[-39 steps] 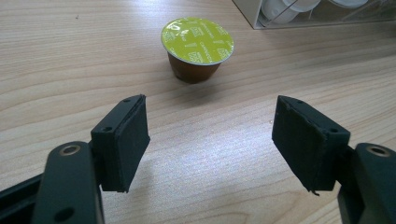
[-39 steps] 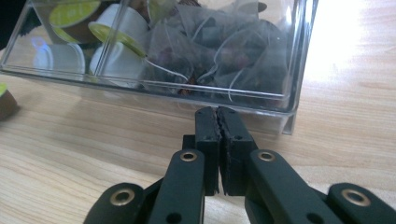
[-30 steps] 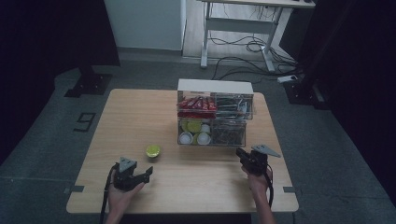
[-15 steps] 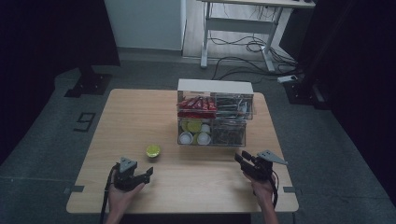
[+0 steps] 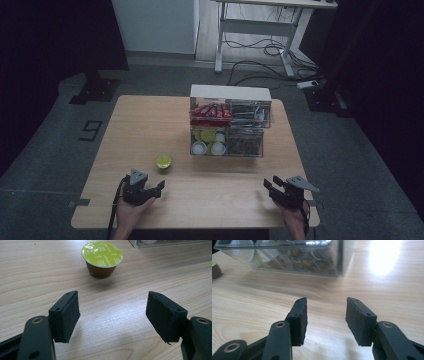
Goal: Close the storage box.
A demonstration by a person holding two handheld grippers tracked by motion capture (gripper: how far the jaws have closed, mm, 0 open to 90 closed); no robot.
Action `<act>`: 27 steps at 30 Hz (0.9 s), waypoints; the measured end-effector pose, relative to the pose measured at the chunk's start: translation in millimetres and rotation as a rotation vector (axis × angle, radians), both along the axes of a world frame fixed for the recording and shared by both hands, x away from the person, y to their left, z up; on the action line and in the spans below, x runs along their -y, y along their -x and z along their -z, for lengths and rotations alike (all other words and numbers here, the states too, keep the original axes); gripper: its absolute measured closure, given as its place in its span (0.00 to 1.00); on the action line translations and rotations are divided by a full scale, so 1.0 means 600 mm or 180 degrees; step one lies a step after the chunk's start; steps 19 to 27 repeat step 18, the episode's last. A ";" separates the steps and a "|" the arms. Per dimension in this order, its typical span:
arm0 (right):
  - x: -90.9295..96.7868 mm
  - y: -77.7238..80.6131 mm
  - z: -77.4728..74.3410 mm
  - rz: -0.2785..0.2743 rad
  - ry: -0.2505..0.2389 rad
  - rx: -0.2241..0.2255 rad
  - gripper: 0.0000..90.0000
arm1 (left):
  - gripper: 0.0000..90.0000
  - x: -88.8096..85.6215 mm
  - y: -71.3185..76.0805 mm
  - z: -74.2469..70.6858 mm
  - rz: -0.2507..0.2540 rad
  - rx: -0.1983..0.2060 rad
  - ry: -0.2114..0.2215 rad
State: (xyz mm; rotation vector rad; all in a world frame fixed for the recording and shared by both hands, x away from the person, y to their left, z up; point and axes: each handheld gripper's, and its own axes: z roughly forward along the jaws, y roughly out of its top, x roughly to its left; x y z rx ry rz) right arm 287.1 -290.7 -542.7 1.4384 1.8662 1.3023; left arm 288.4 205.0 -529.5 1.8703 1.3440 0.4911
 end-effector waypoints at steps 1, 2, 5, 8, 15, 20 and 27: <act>0.003 0.002 0.001 0.0014 -0.0004 -0.0005 0.57 | 0.30 0.000 0.000 0.000 0.0001 -0.0004 -0.0002; 0.008 0.004 0.003 0.0037 -0.0002 -0.0004 0.57 | 0.30 0.000 0.000 0.000 0.0004 -0.0008 -0.0006; 0.013 0.005 0.004 0.0052 0.0032 -0.0020 0.57 | 0.30 0.002 -0.002 0.002 0.0012 -0.0021 -0.0019; 0.012 0.004 0.005 0.0036 0.0106 -0.0023 0.56 | 0.30 0.004 -0.003 0.004 0.0037 -0.0040 -0.0036; 0.011 0.001 0.006 0.0033 0.0154 -0.0016 0.55 | 0.30 0.008 -0.003 0.006 0.0061 -0.0056 -0.0058; 0.008 -0.002 0.005 0.0032 0.0174 -0.0010 0.54 | 0.30 0.007 -0.003 0.006 0.0060 -0.0057 -0.0061; 0.008 -0.002 0.005 0.0032 0.0174 -0.0010 0.54 | 0.30 0.007 -0.003 0.006 0.0060 -0.0057 -0.0061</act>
